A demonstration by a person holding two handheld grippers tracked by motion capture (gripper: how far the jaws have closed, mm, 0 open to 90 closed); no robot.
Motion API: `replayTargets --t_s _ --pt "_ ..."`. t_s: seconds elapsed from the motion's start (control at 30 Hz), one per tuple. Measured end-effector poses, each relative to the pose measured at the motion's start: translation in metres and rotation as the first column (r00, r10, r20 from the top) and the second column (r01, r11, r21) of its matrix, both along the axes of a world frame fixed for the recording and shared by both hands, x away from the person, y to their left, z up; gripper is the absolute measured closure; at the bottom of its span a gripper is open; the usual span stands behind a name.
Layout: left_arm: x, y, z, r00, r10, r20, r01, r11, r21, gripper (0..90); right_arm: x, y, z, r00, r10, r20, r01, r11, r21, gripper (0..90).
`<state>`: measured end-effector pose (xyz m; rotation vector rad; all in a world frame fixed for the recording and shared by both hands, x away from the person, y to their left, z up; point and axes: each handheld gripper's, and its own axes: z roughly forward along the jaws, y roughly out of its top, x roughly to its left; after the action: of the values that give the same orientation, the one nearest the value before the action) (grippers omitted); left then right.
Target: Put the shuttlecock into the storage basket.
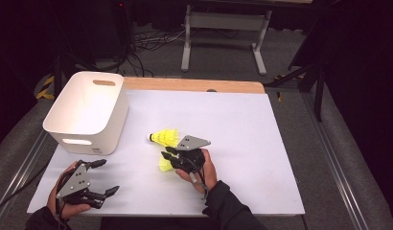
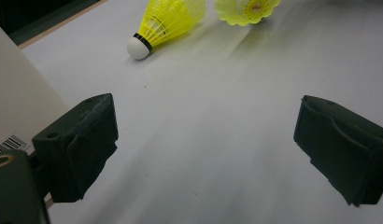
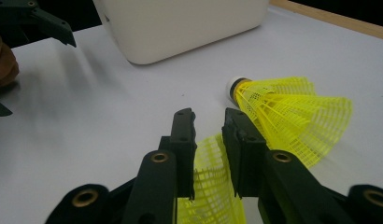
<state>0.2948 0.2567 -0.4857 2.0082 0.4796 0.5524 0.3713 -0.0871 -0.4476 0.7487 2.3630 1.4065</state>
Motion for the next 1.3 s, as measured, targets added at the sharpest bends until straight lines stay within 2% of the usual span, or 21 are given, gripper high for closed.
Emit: replayTargets --t_s 0.03,0.37,0.5,0.57,0.73,1.0,1.2,1.3 --pt "0.000 0.000 0.000 1.0000 0.000 0.000 0.000 1.0000 0.000 6.9 0.001 -0.002 0.000 1.0000 -0.005 -0.005 0.005 1.000 0.008 74.5" --pt "0.000 0.000 0.000 1.0000 -0.002 0.000 0.002 1.0000 -0.002 6.9 0.001 -0.016 0.005 0.9996 -0.022 0.015 0.022 1.000 -0.019 67.7" --pt "-0.001 0.002 0.001 1.0000 0.001 0.005 -0.001 1.0000 -0.003 6.9 -0.001 -0.028 0.008 0.9991 -0.031 0.028 0.032 0.999 -0.036 64.0" --pt "-0.001 0.001 0.001 1.0000 0.002 0.004 -0.002 1.0000 -0.002 6.9 -0.001 -0.037 0.010 0.9983 -0.028 0.050 0.031 0.998 -0.054 64.1" --pt "-0.001 0.001 0.001 1.0000 0.000 0.005 0.000 1.0000 -0.002 6.8 0.000 -0.052 0.012 0.9980 -0.042 0.047 0.045 0.997 -0.057 62.7" --pt "-0.001 0.001 0.001 1.0000 -0.001 0.006 0.001 1.0000 0.002 6.9 0.001 -0.070 0.008 0.9985 -0.045 0.032 0.049 0.990 -0.132 59.7" --pt "-0.001 0.000 0.001 1.0000 -0.005 -0.003 0.005 1.0000 0.003 6.9 0.000 -0.082 0.006 0.9982 -0.055 0.023 0.059 0.983 -0.174 54.2" --pt "-0.002 0.001 0.001 1.0000 -0.005 0.006 0.005 1.0000 0.003 6.8 -0.002 -0.089 0.006 0.9979 -0.062 0.021 0.064 0.980 -0.190 52.9"
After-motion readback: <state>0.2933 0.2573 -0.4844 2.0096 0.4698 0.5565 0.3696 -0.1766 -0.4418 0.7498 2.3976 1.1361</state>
